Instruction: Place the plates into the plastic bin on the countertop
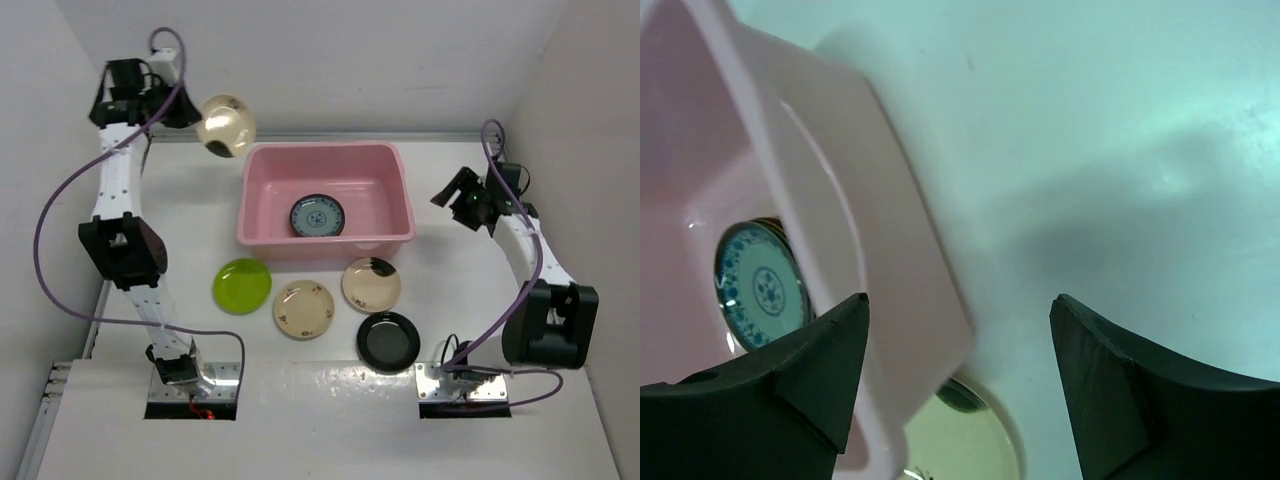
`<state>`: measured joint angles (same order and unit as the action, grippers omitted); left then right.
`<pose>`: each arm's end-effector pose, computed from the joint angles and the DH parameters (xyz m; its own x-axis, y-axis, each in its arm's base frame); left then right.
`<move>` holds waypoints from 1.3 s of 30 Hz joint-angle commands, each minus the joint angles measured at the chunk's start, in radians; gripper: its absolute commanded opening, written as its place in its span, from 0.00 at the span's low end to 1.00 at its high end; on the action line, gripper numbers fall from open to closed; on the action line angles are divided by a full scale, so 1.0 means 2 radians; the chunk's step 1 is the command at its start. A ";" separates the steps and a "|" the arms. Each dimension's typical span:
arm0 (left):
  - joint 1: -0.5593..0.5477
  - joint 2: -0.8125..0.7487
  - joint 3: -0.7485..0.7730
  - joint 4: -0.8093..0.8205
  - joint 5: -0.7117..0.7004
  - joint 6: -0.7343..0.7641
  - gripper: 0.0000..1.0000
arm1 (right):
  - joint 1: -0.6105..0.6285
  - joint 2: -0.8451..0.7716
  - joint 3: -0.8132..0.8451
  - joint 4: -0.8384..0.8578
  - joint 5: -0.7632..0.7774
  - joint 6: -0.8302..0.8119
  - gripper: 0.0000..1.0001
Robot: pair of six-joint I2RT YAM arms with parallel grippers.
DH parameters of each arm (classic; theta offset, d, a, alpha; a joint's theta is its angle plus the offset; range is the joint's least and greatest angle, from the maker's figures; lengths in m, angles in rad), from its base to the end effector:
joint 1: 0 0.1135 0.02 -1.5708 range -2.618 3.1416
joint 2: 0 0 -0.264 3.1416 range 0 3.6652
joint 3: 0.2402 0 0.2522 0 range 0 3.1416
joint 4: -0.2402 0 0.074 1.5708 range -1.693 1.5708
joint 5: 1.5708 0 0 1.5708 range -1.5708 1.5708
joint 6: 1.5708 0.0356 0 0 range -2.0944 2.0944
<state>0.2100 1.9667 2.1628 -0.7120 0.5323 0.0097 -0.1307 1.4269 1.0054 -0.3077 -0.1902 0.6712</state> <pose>0.4355 0.0743 0.4120 -0.4800 -0.0938 -0.8722 0.2568 0.9357 -0.2419 0.3097 -0.0339 0.2567 -0.5246 0.6849 -0.5056 0.4016 0.7228 0.5624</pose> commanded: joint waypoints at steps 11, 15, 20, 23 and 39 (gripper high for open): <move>-0.195 0.100 -0.023 -0.023 0.025 0.029 0.00 | -0.038 -0.080 -0.125 0.004 -0.035 0.015 0.73; -0.208 0.105 -0.054 -0.023 0.029 0.050 0.00 | -0.034 -0.079 -0.128 -0.008 -0.053 0.008 0.73; -0.234 0.113 -0.084 -0.023 0.009 0.066 0.25 | 0.008 -0.089 -0.180 0.017 -0.051 0.014 0.76; -0.234 0.119 -0.074 -0.023 0.004 0.066 0.41 | 0.034 -0.084 -0.209 0.047 -0.054 0.029 0.76; -0.206 0.060 -0.041 -0.027 -0.059 0.086 0.62 | 0.134 0.013 -0.319 0.241 -0.059 0.066 0.44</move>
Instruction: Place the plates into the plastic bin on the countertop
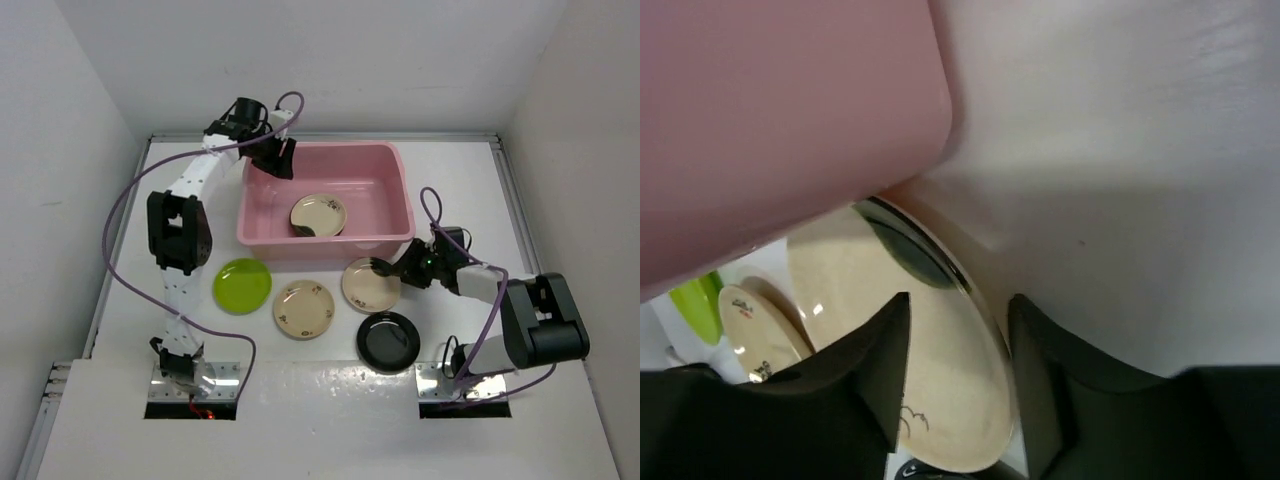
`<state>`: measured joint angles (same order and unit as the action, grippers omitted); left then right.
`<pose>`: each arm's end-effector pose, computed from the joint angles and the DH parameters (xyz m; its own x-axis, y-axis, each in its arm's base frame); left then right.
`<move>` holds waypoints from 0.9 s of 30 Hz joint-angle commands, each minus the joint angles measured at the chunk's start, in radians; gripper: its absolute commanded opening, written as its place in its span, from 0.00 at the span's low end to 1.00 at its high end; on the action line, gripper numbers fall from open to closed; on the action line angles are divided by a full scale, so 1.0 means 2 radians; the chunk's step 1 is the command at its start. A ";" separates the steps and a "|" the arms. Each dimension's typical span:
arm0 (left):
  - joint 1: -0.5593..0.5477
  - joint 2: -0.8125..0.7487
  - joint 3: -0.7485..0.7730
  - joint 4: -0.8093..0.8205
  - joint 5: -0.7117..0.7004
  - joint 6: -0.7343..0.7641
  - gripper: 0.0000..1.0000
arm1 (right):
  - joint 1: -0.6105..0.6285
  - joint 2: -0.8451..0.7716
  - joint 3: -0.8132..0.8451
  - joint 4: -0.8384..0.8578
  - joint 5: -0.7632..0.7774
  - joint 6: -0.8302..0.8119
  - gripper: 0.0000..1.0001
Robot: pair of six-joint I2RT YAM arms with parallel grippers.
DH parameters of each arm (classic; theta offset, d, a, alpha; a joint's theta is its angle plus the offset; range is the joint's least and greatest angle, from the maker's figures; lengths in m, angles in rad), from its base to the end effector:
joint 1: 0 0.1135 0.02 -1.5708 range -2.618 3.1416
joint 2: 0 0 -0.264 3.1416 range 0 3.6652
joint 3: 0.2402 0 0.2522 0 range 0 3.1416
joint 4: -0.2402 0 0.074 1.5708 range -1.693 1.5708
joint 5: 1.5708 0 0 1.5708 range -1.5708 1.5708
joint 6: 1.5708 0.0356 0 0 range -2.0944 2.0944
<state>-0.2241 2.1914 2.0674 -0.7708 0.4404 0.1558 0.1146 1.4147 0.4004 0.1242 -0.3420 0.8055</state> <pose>0.4748 -0.1238 0.2747 -0.6798 0.2989 -0.6697 0.5735 0.7858 -0.2314 0.2241 0.0378 0.1144 -0.7637 0.5960 -0.2480 0.3369 0.6957 0.6344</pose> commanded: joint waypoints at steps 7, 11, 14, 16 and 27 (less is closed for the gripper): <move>0.025 -0.074 -0.004 0.002 -0.012 0.013 0.62 | 0.011 -0.010 -0.041 -0.028 0.054 -0.020 0.00; 0.025 -0.074 -0.004 0.002 -0.012 0.013 0.62 | 0.010 -0.067 -0.032 -0.080 0.067 -0.062 0.00; 0.030 -0.069 0.006 0.002 -0.012 0.013 0.62 | 0.003 -0.114 -0.018 -0.116 0.083 -0.075 0.00; 0.030 -0.069 0.006 0.002 -0.007 0.013 0.62 | -0.007 -0.154 -0.006 -0.151 0.092 -0.078 0.00; 0.055 -0.059 0.026 0.002 -0.012 0.008 0.62 | -0.123 -0.212 0.188 -0.361 0.423 0.001 0.00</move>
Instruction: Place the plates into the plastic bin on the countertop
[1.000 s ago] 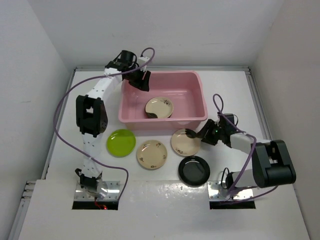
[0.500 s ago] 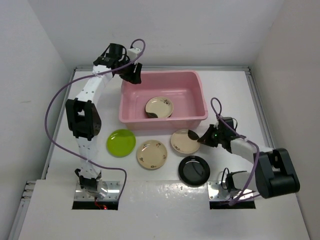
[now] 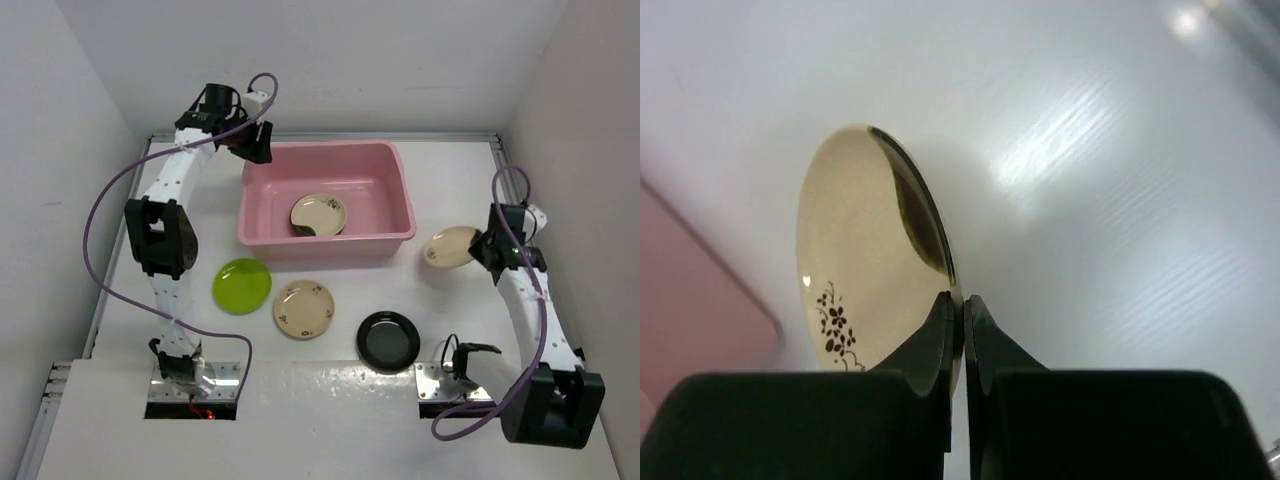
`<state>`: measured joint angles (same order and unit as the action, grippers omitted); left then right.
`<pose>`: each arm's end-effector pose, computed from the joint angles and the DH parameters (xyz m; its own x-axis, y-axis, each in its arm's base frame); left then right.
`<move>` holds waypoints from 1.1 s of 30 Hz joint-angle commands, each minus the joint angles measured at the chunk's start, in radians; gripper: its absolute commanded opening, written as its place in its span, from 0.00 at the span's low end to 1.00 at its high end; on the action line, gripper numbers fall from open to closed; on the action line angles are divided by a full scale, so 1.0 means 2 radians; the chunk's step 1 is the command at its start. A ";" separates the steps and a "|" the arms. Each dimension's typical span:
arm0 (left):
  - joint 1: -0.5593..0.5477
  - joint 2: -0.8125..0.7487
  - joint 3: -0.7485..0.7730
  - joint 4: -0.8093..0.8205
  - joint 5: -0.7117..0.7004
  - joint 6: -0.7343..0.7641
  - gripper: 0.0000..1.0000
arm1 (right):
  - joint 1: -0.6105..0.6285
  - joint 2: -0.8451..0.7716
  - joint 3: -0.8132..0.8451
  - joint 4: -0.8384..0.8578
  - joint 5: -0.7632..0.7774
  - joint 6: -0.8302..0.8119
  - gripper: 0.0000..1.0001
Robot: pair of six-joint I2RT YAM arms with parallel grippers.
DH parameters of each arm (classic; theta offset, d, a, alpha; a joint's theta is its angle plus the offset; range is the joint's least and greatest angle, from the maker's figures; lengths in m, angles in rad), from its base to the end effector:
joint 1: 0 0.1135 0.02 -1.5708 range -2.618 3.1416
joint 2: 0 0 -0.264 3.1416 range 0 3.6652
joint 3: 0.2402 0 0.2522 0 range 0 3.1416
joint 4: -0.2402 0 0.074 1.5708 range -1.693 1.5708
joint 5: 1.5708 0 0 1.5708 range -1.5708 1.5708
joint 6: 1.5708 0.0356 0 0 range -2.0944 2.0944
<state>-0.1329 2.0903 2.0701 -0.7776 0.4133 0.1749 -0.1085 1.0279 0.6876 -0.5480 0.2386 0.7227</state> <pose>0.4656 -0.0767 0.3214 -0.6292 0.2449 -0.7377 0.5167 0.8408 -0.1616 0.2009 -0.0304 0.2301 -0.4110 0.6912 -0.5944 0.7003 0.6568 0.2796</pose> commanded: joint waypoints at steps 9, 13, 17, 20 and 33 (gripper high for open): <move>0.053 -0.034 0.011 0.005 -0.020 0.005 0.73 | 0.138 0.124 0.230 0.182 0.119 -0.034 0.00; 0.105 -0.059 -0.041 0.005 -0.025 0.005 0.75 | 0.203 0.192 0.260 0.283 -0.004 -0.073 0.00; 0.141 -0.072 -0.085 0.005 -0.025 0.000 0.75 | 0.234 0.330 0.366 0.189 -0.118 -0.078 0.00; 0.152 -0.082 -0.102 0.005 -0.025 0.000 0.75 | 0.258 0.427 0.429 0.131 -0.162 -0.092 0.00; 0.165 -0.091 -0.132 0.005 -0.015 0.024 0.75 | 0.258 0.505 0.468 0.099 -0.224 -0.127 0.70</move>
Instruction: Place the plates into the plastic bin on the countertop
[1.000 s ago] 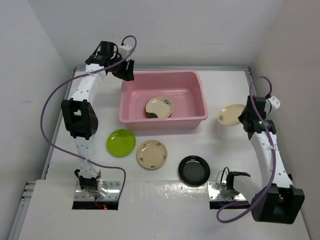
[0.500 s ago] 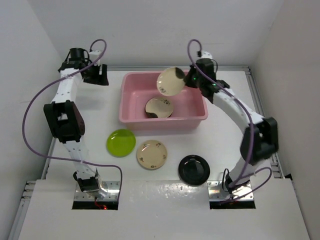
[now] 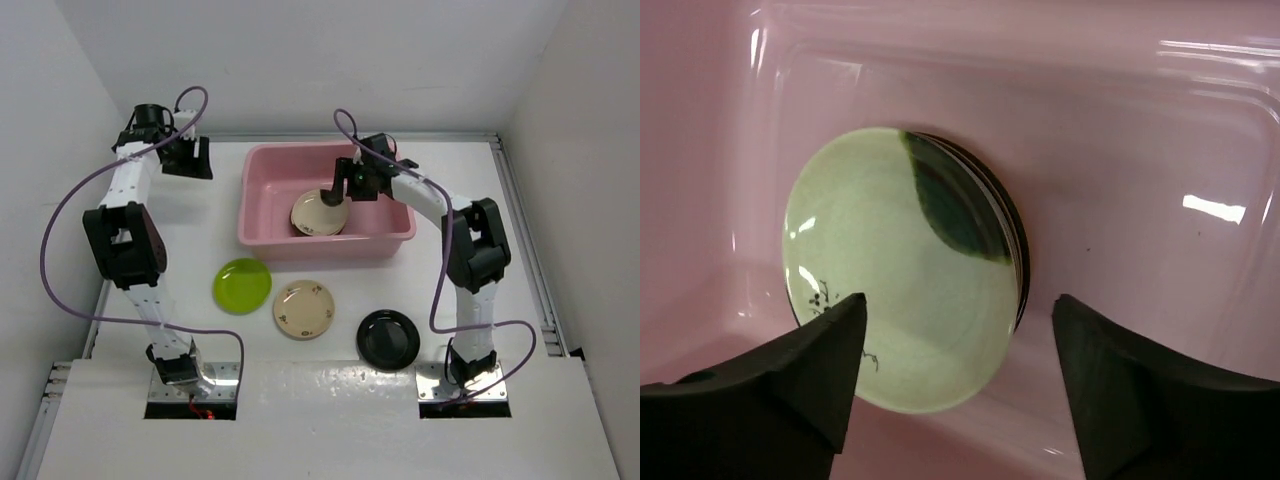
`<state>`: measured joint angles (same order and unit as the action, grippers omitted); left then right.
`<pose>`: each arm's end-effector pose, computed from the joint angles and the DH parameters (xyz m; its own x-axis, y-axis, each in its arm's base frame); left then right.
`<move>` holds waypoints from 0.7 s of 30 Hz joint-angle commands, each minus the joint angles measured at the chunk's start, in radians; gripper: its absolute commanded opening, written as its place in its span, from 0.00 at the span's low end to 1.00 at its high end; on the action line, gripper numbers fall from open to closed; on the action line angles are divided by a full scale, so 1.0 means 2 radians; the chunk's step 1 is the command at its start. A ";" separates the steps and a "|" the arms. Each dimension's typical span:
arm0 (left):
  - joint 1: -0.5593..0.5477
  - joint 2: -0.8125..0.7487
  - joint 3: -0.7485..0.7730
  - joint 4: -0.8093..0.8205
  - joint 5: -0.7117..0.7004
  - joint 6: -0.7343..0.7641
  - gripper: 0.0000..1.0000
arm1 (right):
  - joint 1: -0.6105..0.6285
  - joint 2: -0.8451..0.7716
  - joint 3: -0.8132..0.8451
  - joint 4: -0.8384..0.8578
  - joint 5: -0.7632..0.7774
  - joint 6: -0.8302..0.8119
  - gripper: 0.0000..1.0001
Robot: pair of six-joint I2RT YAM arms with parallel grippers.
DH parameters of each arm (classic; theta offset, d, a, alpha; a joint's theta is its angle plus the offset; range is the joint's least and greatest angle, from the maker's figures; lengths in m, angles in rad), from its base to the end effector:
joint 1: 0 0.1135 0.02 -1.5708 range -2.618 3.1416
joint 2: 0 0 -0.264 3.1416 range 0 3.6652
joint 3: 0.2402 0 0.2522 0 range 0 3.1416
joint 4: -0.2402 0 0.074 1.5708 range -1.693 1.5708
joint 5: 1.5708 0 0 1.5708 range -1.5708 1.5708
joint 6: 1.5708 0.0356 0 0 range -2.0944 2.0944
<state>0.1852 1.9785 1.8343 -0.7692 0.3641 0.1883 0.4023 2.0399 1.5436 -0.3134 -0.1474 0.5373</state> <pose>0.4361 0.0688 0.2951 -0.7565 0.0362 -0.6530 0.1867 0.9689 -0.1625 0.4200 0.1844 0.2060 -0.8183 0.2020 -0.5381 -0.0718 0.8930 0.4444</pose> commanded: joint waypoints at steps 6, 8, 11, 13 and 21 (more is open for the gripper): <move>0.023 -0.084 -0.097 -0.013 0.042 0.097 0.73 | 0.005 -0.040 0.058 -0.059 0.010 -0.093 0.91; 0.028 -0.101 -0.129 -0.033 0.062 0.135 0.70 | -0.007 -0.103 0.038 -0.045 0.014 -0.092 0.93; 0.028 -0.132 -0.220 -0.071 0.083 0.200 0.68 | -0.034 -0.204 -0.044 -0.030 -0.007 -0.087 0.94; 0.022 -0.152 -0.297 -0.082 0.076 0.226 0.68 | -0.045 -0.244 -0.111 -0.031 -0.008 -0.089 0.94; -0.025 -0.186 -0.441 0.030 0.015 0.181 0.68 | -0.051 -0.366 -0.239 -0.029 0.017 -0.085 0.93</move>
<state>0.1654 1.6604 0.9623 -0.8272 0.4236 0.5636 0.2909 1.3453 1.1198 -0.3790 -0.1303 0.3733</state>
